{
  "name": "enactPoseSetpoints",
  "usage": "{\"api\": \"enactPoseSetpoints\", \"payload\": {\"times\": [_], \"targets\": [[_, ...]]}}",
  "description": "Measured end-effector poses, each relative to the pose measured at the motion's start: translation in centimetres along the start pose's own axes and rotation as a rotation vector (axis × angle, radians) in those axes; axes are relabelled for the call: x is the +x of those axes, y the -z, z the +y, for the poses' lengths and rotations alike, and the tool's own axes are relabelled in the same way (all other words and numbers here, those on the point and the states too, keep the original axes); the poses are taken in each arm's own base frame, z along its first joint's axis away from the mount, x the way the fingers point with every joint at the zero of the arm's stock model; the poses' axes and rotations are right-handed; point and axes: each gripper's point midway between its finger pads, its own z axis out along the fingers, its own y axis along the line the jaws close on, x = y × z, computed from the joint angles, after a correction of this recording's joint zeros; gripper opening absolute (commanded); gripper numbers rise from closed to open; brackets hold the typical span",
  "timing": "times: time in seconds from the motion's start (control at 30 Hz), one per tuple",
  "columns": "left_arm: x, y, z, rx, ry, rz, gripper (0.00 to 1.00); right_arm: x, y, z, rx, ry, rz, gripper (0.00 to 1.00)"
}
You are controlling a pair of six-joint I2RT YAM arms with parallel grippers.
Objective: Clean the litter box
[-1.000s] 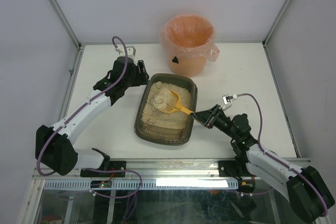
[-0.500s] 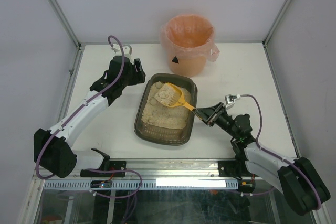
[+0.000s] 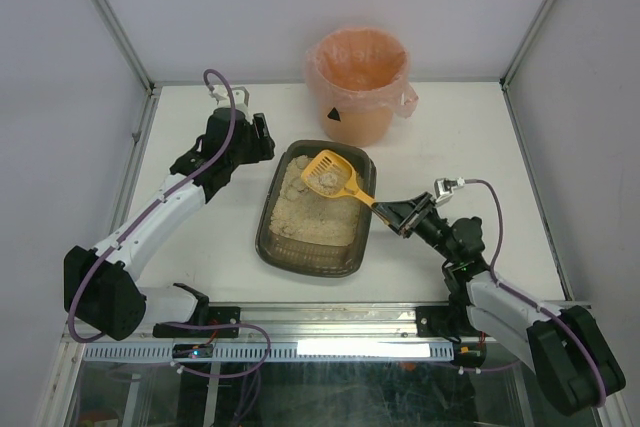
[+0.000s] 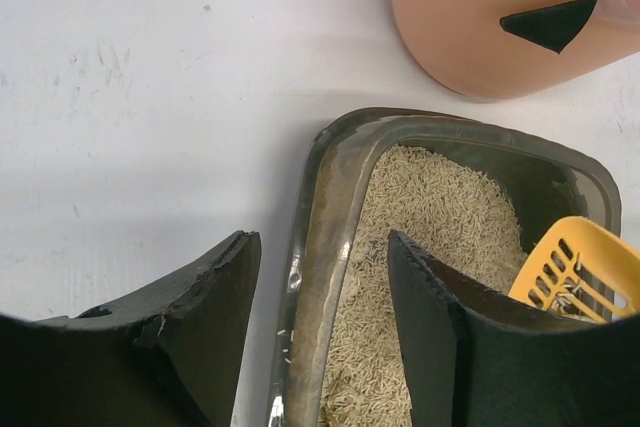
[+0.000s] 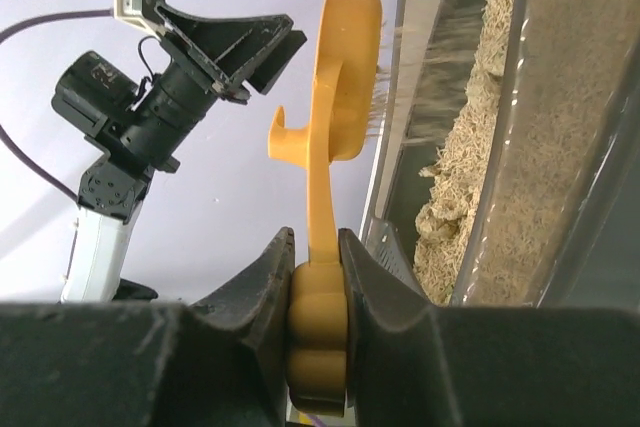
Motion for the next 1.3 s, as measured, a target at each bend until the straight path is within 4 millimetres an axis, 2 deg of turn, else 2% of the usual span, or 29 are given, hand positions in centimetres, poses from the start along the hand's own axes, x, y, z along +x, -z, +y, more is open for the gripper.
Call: {"api": "enactPoseSetpoints", "payload": {"times": [0.3, 0.6, 0.73, 0.83, 0.97, 1.3], "targets": [[0.1, 0.0, 0.0, 0.001, -0.003, 0.003, 0.56, 0.5, 0.0, -0.5, 0.022, -0.008, 0.032, 0.0], [0.3, 0.0, -0.1, 0.012, -0.014, 0.01, 0.56, 0.1, 0.1, -1.4, 0.069, -0.023, 0.019, 0.0], [0.4, 0.1, -0.2, 0.021, -0.022, 0.013, 0.55, 0.9, -0.1, -1.4, 0.075, -0.029, 0.047, 0.0], [0.4, 0.1, -0.3, 0.025, -0.023, 0.015, 0.55, 0.4, -0.1, -1.5, 0.081, -0.034, 0.025, 0.0], [0.4, 0.1, -0.3, 0.028, -0.024, 0.016, 0.54, 0.8, -0.3, -1.7, 0.088, -0.043, 0.043, 0.0], [0.9, 0.0, -0.5, 0.043, -0.025, 0.031, 0.54, -0.8, -0.3, -1.7, 0.1, -0.044, -0.004, 0.0]]}}
